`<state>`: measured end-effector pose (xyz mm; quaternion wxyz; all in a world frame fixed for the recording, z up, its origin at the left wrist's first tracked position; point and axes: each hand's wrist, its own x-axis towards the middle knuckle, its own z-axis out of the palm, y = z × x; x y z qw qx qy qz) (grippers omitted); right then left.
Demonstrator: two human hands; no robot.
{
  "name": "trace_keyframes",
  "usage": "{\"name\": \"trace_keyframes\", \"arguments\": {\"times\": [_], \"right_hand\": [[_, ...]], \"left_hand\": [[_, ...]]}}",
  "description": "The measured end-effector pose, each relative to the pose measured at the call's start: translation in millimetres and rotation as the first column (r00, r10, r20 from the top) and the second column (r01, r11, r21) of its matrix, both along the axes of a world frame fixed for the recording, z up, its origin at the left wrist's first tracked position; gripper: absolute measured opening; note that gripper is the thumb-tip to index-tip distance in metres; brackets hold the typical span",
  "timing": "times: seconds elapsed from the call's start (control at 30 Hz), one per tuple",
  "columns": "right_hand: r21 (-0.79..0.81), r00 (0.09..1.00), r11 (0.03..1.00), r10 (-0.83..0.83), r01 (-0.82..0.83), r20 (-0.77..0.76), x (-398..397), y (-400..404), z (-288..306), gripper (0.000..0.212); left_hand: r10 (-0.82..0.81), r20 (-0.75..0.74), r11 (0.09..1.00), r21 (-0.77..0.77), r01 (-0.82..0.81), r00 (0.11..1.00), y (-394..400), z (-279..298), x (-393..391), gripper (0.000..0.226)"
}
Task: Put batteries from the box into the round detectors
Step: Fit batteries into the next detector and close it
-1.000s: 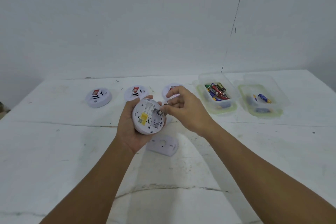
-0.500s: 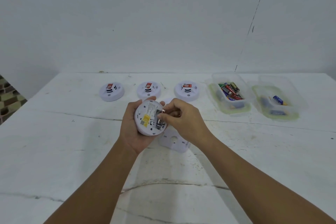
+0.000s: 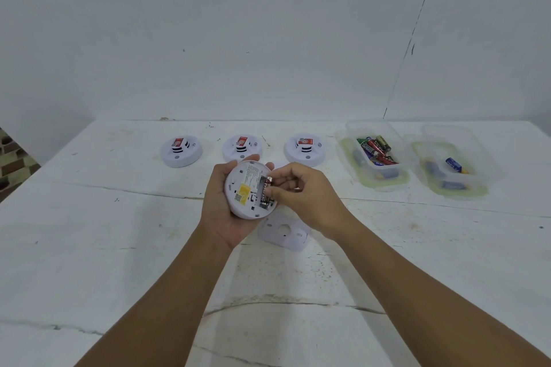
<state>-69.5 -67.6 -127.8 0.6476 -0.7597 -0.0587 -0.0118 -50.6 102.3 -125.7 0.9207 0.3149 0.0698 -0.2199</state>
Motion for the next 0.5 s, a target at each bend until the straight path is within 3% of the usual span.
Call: {"name": "trace_keyframes", "arguments": {"times": [0.5], "right_hand": [[0.082,0.988,0.99,-0.124,0.117,0.086,-12.1,-2.3,2.2,0.034]], "left_hand": [[-0.032,0.055,0.997,-0.072,0.036,0.998,-12.7,4.2,-5.1,0.041]]}}
